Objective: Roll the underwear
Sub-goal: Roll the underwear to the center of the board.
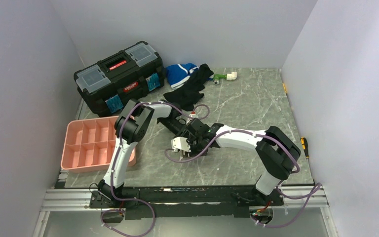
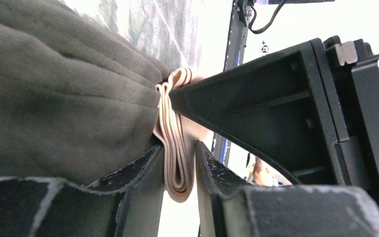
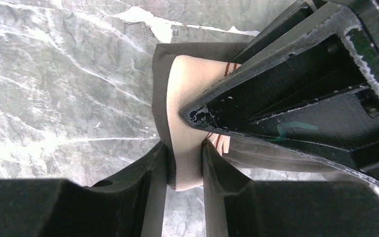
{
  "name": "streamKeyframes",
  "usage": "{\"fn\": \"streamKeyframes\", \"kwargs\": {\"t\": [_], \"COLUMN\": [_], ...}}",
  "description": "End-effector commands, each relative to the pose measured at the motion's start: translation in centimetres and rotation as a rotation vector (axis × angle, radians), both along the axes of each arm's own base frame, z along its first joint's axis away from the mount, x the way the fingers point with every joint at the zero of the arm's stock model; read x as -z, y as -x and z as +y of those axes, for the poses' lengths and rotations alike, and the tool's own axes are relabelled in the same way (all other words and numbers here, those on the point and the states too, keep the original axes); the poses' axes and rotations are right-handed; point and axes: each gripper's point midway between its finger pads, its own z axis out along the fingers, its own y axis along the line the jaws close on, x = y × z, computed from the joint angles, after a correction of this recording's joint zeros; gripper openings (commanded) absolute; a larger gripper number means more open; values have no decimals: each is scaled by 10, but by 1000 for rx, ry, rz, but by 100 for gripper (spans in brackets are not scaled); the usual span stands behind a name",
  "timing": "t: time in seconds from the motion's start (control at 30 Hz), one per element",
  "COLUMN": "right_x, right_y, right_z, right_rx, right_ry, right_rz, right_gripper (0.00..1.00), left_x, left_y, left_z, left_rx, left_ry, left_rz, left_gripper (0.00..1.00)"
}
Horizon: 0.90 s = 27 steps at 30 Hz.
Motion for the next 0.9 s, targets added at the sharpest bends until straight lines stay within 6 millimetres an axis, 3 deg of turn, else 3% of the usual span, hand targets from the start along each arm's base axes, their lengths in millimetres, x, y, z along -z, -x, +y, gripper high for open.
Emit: {"fn": "streamKeyframes", "kwargs": {"t": [0.0, 0.1, 0.27, 0.6, 0.87], "right_x": [21, 21, 21, 13, 3], "right_y": [35, 41, 46, 50, 55], "right_z": [-27, -28, -29, -26, -21], "right_rx": [-8, -7, 0, 19, 17], "right_ry": [109, 121, 135, 142, 150], "right_rz": [193, 235, 269, 312, 382], "right_gripper": [8, 6, 5, 4, 6], "left_x": [15, 9, -3, -27, -44], "left_y": [0, -6, -13, -21, -39], "left_z": [20, 23, 30, 56, 105], "left_rx": [30, 17, -3, -51, -198], "left_ry": [-119, -115, -116, -128, -253], "left_rz": [-78, -90, -117, -175, -292], "left_gripper": [37, 49, 56, 59, 59]}}
